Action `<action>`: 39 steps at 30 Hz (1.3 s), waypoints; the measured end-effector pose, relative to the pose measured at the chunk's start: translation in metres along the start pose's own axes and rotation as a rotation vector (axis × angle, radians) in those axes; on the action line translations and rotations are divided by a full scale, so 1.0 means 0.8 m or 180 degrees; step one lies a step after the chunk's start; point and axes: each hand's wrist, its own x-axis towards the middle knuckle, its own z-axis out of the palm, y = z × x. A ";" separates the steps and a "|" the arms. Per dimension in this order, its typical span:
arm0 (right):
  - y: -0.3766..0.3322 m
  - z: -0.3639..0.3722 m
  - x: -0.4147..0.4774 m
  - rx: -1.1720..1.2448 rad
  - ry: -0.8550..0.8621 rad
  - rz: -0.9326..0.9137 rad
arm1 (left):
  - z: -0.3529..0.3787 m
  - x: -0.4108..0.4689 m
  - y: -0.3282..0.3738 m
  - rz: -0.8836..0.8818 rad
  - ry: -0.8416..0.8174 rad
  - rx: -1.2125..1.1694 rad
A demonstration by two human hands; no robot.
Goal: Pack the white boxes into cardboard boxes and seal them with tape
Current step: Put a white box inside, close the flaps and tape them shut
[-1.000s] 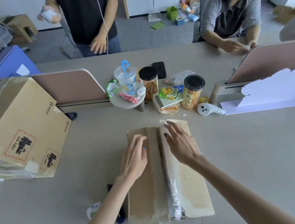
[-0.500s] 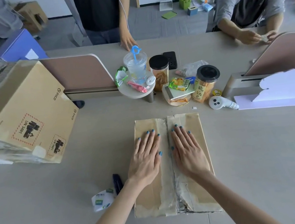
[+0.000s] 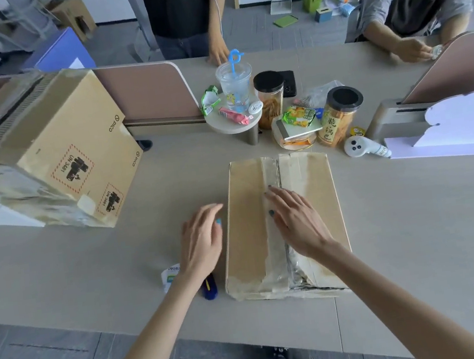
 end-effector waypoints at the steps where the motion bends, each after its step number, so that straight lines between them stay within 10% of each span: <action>1: -0.011 0.001 -0.004 0.0064 0.0007 -0.0107 | -0.004 -0.012 -0.014 -0.0293 0.0002 0.0084; 8: -0.076 0.024 -0.029 0.0240 -0.0107 -0.0613 | -0.008 -0.072 -0.086 -0.1701 -0.1551 0.0913; 18: -0.117 0.049 0.008 0.0616 -0.0417 -0.0436 | -0.092 -0.074 -0.067 -0.1930 -0.0642 -0.1653; 25: -0.157 0.040 0.067 0.2851 -0.0974 0.1560 | -0.158 -0.034 -0.035 -0.1872 -0.0447 -0.2734; 39: -0.093 -0.016 0.089 0.3164 -0.0612 0.1536 | -0.130 0.032 0.022 -0.1065 -0.0883 -0.2608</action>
